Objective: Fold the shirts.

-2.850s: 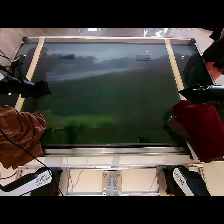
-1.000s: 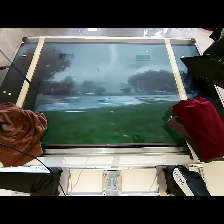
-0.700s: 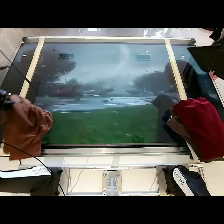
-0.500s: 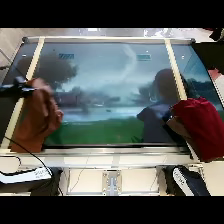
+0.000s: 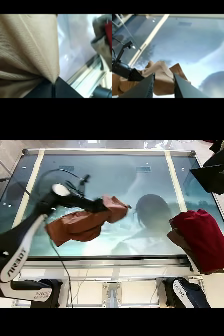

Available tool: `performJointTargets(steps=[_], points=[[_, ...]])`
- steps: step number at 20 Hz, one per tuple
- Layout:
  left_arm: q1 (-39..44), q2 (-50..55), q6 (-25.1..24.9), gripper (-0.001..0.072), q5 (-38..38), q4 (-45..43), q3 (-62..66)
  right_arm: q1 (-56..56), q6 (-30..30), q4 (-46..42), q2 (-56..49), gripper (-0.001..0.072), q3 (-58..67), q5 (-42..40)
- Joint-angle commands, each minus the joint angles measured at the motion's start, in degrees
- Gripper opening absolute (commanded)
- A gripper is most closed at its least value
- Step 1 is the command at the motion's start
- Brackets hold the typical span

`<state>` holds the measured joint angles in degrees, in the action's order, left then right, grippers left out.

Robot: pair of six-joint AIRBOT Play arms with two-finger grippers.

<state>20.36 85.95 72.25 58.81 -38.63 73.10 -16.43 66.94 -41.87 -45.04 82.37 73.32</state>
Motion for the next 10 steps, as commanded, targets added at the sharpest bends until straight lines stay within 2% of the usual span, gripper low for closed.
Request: performJointTargets(steps=[1, 2, 3, 6, 8, 10], points=[[8.3, 2.9, -1.4, 0.0262, -9.9, -0.4, 0.0, 0.0, 0.0, -5.7, 0.0, 0.0264, 0.1, 0.7], [6.7, 2.5, -1.4, 0.0545, -11.5, -2.1, 0.1, 0.0, 0.0, -7.1, 0.0, 0.0264, 0.1, 0.7], [3.7, 1.7, -1.4, 0.064, -11.9, -4.0, 0.3, 0.0, 0.0, -9.0, -0.2, 0.0264, 0.1, 0.7], [-10.8, -2.4, -0.7, 0.0636, -12.0, -4.9, 0.5, 0.0, 0.2, -12.2, -2.5, 0.0264, -0.9, 2.6], [-21.9, -3.4, 0.3, 0.0634, -11.3, -4.8, 0.5, 0.0, 2.3, -11.8, -5.7, 0.0265, -2.3, 4.7], [-30.1, -2.1, 0.5, 0.0634, -5.5, -5.4, 0.5, 0.0, 3.1, -9.2, -9.9, 0.0265, -3.9, 7.3]])
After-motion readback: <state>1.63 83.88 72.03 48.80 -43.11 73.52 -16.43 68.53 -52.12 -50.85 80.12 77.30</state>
